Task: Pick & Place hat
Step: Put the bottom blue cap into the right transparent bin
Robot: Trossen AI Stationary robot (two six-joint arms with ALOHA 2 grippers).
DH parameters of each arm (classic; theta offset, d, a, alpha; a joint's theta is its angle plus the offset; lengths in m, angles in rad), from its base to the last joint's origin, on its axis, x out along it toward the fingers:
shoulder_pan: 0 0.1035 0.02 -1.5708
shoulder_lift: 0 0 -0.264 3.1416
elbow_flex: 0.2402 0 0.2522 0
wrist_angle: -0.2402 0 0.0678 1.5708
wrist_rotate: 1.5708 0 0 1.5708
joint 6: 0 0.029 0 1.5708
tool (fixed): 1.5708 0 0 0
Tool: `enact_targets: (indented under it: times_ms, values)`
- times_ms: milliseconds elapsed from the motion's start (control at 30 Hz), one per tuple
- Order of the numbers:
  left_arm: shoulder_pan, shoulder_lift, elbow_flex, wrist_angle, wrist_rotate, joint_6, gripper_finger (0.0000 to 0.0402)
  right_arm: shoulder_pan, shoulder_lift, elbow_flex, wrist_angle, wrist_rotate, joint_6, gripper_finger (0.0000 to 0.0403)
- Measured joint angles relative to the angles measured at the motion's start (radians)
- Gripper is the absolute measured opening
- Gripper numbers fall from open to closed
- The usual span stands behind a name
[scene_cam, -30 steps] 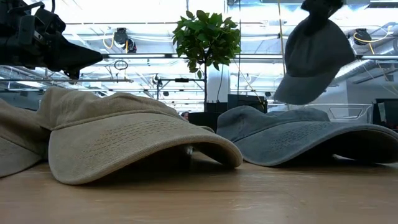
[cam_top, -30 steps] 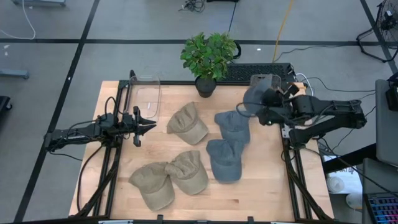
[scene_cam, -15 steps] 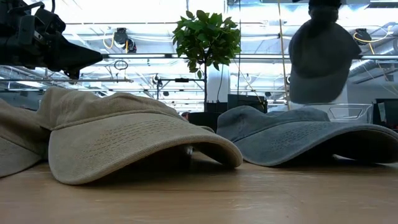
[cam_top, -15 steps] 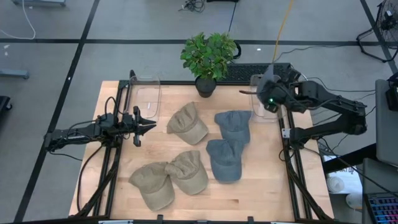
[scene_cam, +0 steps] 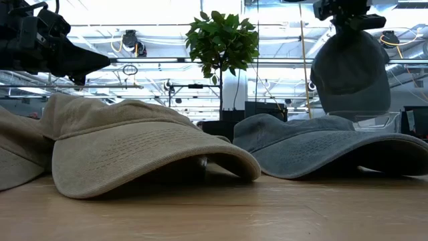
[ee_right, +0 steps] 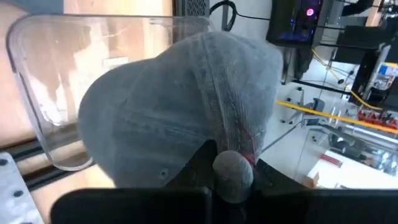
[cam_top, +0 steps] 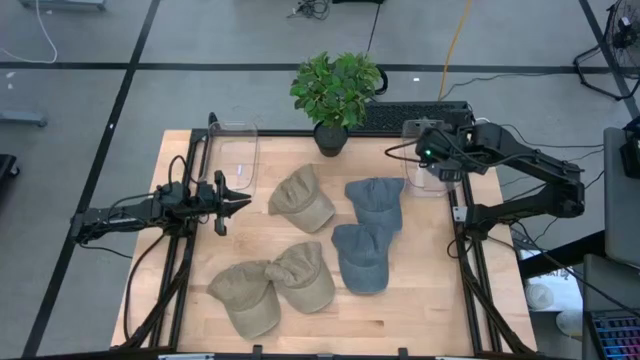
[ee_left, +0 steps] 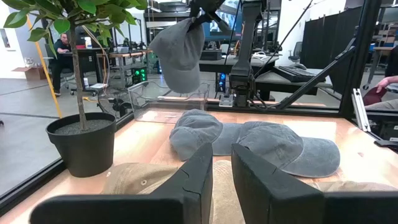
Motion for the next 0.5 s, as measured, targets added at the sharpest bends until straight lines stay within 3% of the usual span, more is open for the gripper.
enact_targets:
  times_ms: [200,500]
  values:
    - [0.0,0.0,0.0,0.0,0.0,0.0,0.0067,-0.02,0.018,0.0,0.017,-0.136,-0.111,0.0011]
    - [0.0,0.0,0.0,0.0,0.0,0.0,0.0067,-0.034,0.063,-0.01,0.013,-0.217,-0.203,0.0011]
